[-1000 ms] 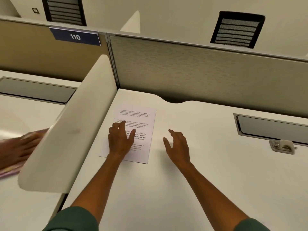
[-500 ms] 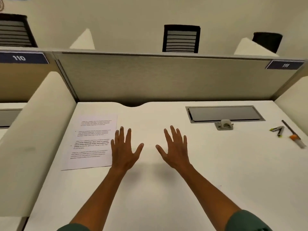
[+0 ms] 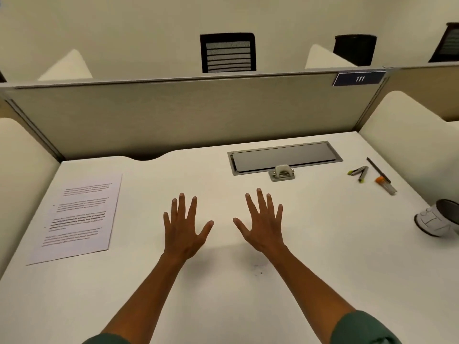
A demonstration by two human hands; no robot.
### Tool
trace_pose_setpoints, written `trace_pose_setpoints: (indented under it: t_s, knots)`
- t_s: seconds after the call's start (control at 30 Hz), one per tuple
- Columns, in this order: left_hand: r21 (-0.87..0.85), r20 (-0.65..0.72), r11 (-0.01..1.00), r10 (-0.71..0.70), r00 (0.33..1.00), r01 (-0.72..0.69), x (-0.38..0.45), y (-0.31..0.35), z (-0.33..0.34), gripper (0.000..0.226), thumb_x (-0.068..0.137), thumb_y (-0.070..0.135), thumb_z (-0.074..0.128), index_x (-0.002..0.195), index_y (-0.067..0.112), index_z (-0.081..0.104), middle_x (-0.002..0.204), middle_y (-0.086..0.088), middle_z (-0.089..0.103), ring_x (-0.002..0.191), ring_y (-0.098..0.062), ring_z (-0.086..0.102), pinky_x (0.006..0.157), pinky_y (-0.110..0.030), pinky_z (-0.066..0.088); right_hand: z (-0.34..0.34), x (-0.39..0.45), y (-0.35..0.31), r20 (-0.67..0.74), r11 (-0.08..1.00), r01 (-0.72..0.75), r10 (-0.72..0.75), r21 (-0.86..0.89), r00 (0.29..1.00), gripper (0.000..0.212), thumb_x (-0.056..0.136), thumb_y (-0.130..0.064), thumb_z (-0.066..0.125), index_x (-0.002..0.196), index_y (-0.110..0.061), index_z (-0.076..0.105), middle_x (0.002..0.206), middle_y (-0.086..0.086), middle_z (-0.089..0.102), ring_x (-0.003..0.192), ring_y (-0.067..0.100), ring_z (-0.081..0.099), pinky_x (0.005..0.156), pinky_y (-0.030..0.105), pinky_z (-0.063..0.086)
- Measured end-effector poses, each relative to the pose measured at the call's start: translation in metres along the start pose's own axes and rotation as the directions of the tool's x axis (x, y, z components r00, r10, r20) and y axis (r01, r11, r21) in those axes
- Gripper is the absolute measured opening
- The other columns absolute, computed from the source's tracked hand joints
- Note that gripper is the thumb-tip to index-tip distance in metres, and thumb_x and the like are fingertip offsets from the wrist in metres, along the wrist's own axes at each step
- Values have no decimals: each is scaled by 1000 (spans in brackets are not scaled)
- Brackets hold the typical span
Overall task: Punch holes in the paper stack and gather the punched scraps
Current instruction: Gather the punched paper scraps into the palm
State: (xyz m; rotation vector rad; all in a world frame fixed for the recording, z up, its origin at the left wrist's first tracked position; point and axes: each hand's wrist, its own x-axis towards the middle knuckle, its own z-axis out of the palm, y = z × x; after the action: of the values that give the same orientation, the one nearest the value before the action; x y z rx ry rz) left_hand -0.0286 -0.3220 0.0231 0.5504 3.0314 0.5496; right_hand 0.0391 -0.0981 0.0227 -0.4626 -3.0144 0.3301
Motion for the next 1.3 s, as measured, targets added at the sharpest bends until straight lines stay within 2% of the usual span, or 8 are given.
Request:
trace_pose_setpoints:
  t_s: [0.13, 0.27, 0.5, 0.6, 0.7, 0.8, 1.0, 1.3]
  knots:
    - [43, 23, 998, -41, 999, 40, -8, 47, 12, 96, 79, 81, 13, 158, 28, 4, 166, -6, -13, 154, -29, -10, 122, -58, 7, -9, 2, 53, 24, 999, 6, -7, 32, 1000, 83, 86, -77, 21, 153, -36, -3, 163, 2, -12, 151, 31, -5, 117, 61, 3]
    - [44, 33, 994, -99, 995, 97, -15, 84, 26, 88, 88, 75, 29, 158, 28, 5, 167, -7, -10, 154, -30, -8, 122, -58, 7, -18, 5, 99, 49, 998, 26, -29, 61, 998, 82, 87, -76, 22, 153, -35, -2, 164, 2, -10, 151, 31, -5, 117, 61, 3]
    - [-12, 62, 978, -206, 977, 207, -40, 120, 51, 78, 95, 63, 40, 158, 26, 12, 167, -7, 0, 154, -29, -1, 122, -54, 13, -14, 4, 142, 119, 984, 80, -100, 159, 988, 76, 92, -66, 34, 154, -30, 10, 164, 2, 7, 150, 28, 6, 120, 54, 7]
    - [-27, 80, 971, -234, 969, 237, -58, 121, 58, 74, 97, 59, 41, 157, 24, 18, 167, -8, 7, 154, -29, 4, 122, -52, 16, -5, -7, 144, 131, 963, 93, -129, 252, 983, 73, 93, -59, 43, 153, -25, 20, 160, 4, 23, 147, 26, 20, 120, 44, 18]
    - [-69, 115, 965, -244, 963, 253, -76, 116, 64, 71, 98, 56, 42, 156, 22, 22, 166, -7, 12, 154, -26, 7, 124, -47, 14, 5, -26, 138, 155, 945, 96, -150, 312, 976, 68, 93, -51, 49, 150, -20, 30, 150, 3, 38, 137, 24, 33, 112, 38, 33]
    - [-100, 118, 965, -229, 966, 241, -93, 113, 70, 68, 97, 53, 47, 154, 19, 30, 164, -8, 20, 152, -26, 15, 124, -42, 17, 16, -44, 127, 197, 940, 142, -209, 310, 958, 61, 94, -47, 51, 145, -17, 38, 140, 1, 46, 128, 23, 40, 105, 33, 38]
    - [-136, 102, 979, -137, 985, 150, -115, 114, 83, 57, 92, 40, 64, 139, 9, 53, 148, -15, 45, 140, -31, 38, 112, -42, 39, 25, -66, 108, 299, 923, 169, -279, 345, 912, 54, 93, -38, 56, 140, -14, 45, 137, 2, 45, 127, 20, 40, 103, 29, 38]
    - [-259, 126, 962, -58, 990, 89, -125, 128, 93, 44, 94, 19, 63, 134, 2, 57, 144, -19, 48, 137, -34, 41, 113, -41, 38, 26, -83, 81, 313, 918, 233, -335, 320, 889, 43, 96, -26, 52, 136, -12, 49, 134, 1, 46, 120, 18, 43, 97, 25, 41]
